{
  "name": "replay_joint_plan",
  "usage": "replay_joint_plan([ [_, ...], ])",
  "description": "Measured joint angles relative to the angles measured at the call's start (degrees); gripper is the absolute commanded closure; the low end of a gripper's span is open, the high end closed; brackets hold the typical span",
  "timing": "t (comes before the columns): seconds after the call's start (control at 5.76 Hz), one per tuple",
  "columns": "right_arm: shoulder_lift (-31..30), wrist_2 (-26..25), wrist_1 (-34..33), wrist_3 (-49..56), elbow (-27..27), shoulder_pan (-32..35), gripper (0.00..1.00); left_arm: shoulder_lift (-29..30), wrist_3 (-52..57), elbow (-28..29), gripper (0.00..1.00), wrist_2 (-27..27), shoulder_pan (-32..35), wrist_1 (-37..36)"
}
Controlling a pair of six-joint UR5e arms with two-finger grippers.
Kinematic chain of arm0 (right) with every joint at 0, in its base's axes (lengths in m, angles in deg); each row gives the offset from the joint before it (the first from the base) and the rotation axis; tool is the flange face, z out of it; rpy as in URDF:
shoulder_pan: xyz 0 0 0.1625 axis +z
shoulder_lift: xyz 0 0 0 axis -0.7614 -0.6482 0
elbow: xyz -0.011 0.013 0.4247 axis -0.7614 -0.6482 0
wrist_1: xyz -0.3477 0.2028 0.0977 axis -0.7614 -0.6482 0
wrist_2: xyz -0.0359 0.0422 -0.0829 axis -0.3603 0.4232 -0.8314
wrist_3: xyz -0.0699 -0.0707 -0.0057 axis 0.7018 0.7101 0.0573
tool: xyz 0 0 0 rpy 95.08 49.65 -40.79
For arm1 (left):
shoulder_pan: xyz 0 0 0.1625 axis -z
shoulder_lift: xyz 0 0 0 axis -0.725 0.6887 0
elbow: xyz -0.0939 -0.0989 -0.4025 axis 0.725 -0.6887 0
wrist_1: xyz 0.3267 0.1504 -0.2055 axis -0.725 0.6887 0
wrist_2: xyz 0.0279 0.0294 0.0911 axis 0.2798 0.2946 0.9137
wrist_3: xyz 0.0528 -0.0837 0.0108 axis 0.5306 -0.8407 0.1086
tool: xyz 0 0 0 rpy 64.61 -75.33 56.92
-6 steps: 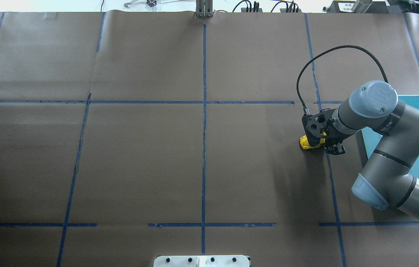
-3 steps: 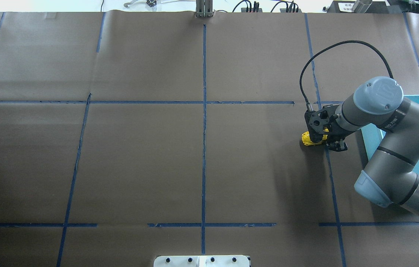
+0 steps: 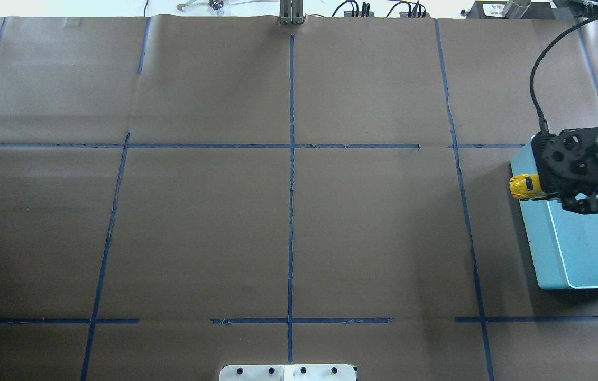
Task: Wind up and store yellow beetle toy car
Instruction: 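Lift the car with the right gripper and carry it into the bin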
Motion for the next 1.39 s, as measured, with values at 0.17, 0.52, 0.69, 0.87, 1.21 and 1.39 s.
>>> replay_joint_plan([
  [0.17,-5.6,2.0,-0.6,6.8,0.7,3.0,0.98,0.0,0.0,0.0,0.00,0.0,0.0,0.0],
  [0.52,-11.2,3.1,9.1,9.9,-6.8,5.2,0.99,0.0,0.0,0.0,0.00,0.0,0.0,0.0],
  [0.69,-11.7,3.4,17.1,9.6,-13.1,5.4,0.99,0.0,0.0,0.0,0.00,0.0,0.0,0.0],
  [0.87,-11.6,3.6,23.2,8.1,-18.0,5.4,0.99,0.0,0.0,0.0,0.00,0.0,0.0,0.0],
  [1.21,-11.3,3.7,29.3,3.6,-22.9,5.3,0.98,0.0,0.0,0.0,0.00,0.0,0.0,0.0],
  [1.39,-11.2,3.7,30.5,2.5,-24.4,5.1,0.98,0.0,0.0,0.0,0.00,0.0,-0.1,0.0],
])
